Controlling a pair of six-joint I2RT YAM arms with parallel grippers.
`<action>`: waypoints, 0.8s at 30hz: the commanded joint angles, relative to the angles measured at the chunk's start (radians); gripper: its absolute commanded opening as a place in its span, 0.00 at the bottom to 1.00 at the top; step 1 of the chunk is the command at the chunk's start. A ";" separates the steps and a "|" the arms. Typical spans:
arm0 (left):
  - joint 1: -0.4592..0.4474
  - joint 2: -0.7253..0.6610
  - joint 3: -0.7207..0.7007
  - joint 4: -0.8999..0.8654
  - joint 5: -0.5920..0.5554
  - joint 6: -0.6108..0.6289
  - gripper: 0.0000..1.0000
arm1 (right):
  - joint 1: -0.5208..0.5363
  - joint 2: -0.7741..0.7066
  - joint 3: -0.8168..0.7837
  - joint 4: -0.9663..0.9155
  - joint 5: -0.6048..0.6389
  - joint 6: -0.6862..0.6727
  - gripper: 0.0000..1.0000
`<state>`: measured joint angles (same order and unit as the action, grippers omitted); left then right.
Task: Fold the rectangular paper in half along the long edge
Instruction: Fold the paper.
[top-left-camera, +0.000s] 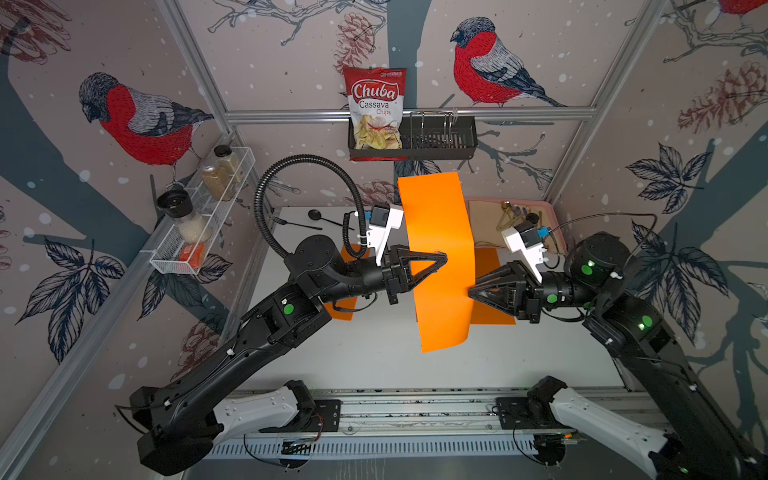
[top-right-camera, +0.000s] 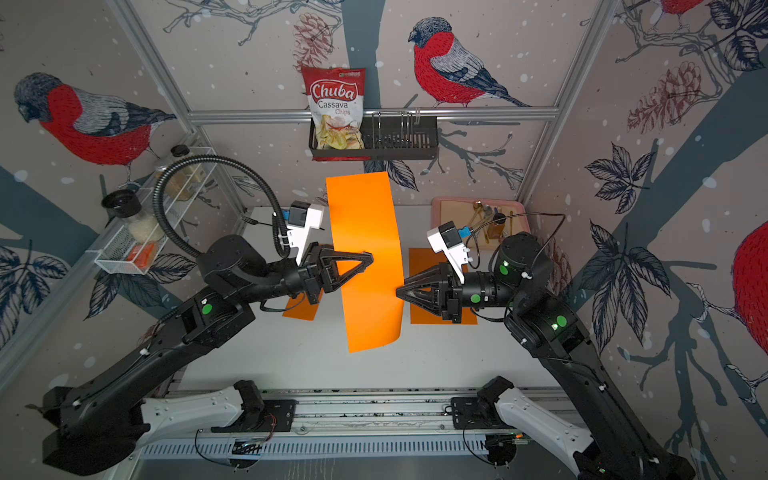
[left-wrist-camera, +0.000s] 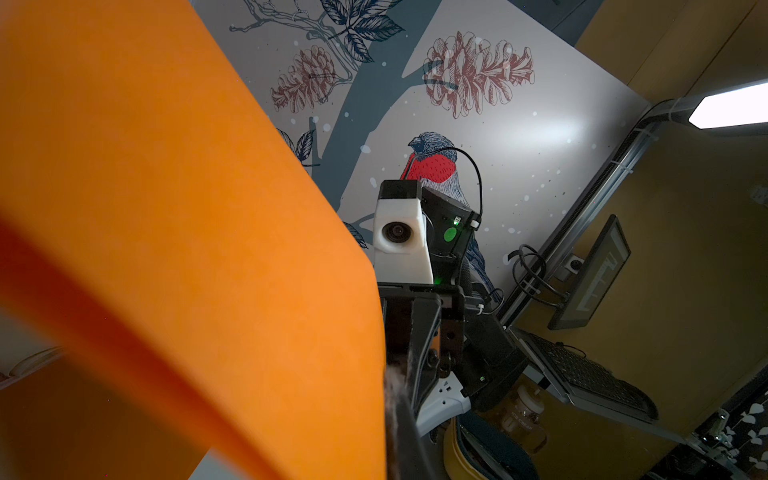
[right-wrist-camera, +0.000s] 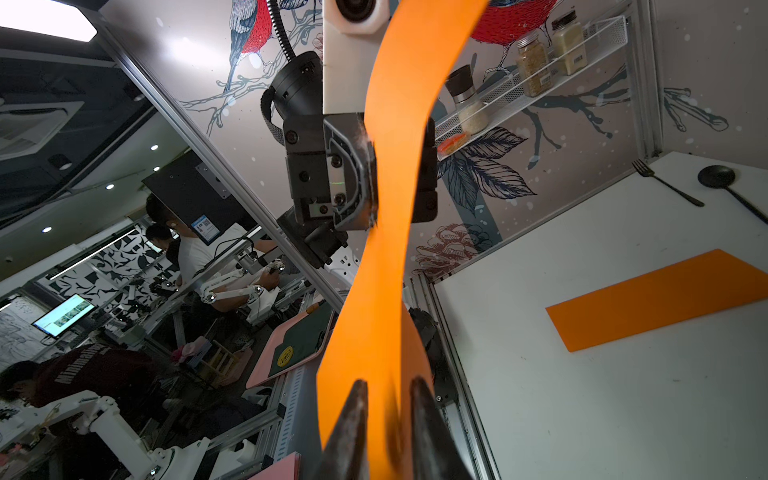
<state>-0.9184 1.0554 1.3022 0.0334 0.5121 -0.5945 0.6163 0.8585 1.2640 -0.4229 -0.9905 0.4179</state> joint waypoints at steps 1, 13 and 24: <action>0.001 -0.002 0.011 0.011 -0.006 0.022 0.00 | 0.006 -0.003 0.008 -0.022 0.003 -0.026 0.05; 0.002 0.006 0.026 0.001 -0.008 0.028 0.00 | 0.016 -0.018 0.005 -0.072 0.041 -0.046 0.25; 0.001 0.010 0.045 -0.027 -0.020 0.045 0.00 | 0.028 -0.033 -0.014 -0.084 0.030 -0.056 0.01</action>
<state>-0.9184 1.0634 1.3342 0.0032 0.4950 -0.5690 0.6392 0.8314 1.2549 -0.5106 -0.9520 0.3664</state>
